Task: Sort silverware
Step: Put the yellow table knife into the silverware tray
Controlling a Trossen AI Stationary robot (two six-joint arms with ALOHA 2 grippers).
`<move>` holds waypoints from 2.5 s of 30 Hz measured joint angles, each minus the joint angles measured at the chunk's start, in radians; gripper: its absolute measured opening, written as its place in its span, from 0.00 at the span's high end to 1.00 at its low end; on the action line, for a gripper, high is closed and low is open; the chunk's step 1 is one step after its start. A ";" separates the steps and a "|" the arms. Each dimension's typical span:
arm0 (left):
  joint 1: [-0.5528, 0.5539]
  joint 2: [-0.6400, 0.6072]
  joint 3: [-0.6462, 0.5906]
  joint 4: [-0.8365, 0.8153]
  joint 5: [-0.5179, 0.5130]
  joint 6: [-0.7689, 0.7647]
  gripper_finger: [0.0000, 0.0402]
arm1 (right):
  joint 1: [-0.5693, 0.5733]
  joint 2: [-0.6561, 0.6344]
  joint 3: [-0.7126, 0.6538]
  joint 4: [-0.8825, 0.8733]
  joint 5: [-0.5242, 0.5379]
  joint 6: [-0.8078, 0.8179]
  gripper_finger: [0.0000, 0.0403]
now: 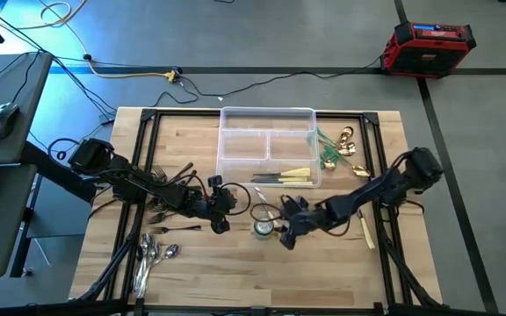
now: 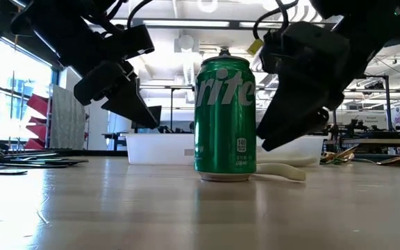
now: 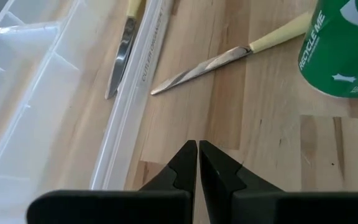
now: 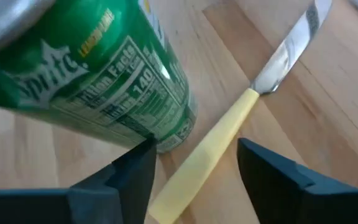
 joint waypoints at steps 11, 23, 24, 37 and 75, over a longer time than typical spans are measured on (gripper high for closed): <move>0.000 0.000 0.000 -0.001 0.000 0.000 1.00 | 0.028 0.217 0.284 -0.410 0.095 0.012 0.48; 0.000 0.000 0.000 -0.004 0.024 0.000 1.00 | 0.023 0.255 0.311 -0.524 0.019 0.093 0.83; 0.000 0.000 0.000 -0.006 0.025 0.000 1.00 | 0.022 0.255 0.311 -0.533 0.013 0.098 0.88; -0.002 0.000 0.000 -0.022 0.031 -0.001 1.00 | 0.033 0.109 0.296 -0.772 0.106 0.150 0.89; -0.022 0.000 0.000 -0.012 0.060 0.007 1.00 | -0.049 0.017 0.303 -0.786 -0.175 -0.014 0.70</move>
